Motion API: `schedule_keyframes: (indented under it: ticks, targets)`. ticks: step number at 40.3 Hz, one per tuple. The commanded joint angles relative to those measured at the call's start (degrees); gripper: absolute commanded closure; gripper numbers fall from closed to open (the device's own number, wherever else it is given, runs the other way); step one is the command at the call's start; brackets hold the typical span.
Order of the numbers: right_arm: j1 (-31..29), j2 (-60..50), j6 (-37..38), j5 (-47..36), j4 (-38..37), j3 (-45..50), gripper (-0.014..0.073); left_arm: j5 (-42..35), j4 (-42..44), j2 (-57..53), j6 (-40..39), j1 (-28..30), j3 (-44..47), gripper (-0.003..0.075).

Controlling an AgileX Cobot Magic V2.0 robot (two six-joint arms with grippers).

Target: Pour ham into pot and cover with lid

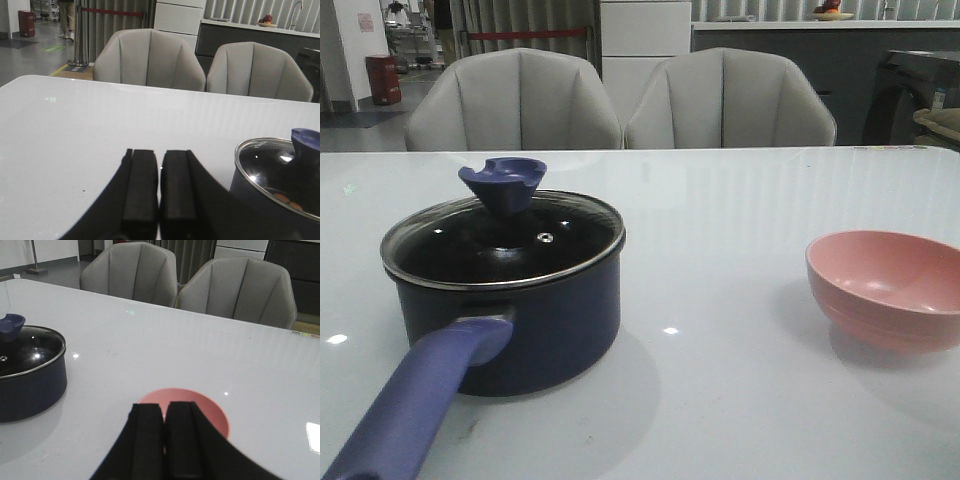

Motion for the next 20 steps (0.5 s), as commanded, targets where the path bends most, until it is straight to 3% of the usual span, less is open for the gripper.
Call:
schedule_keyframes:
  ticks: [1, 6, 20]
  targets:
    - [0.14, 0.57, -0.39, -4.6, -0.42, -1.52, 0.0453, -4.38, 1.46, -1.11, -2.9, 0.19, 1.86, 0.0606]
    - [0.14, 0.57, -0.39, -4.6, -0.42, -1.52, 0.0453, -4.38, 4.5, -1.11, -7.24, 0.19, 1.86, 0.0606]
    - [0.14, 0.57, -0.39, -4.6, -0.42, -1.52, 0.0453, -4.28, 4.5, -1.11, -7.2, 0.19, 1.86, 0.0606]
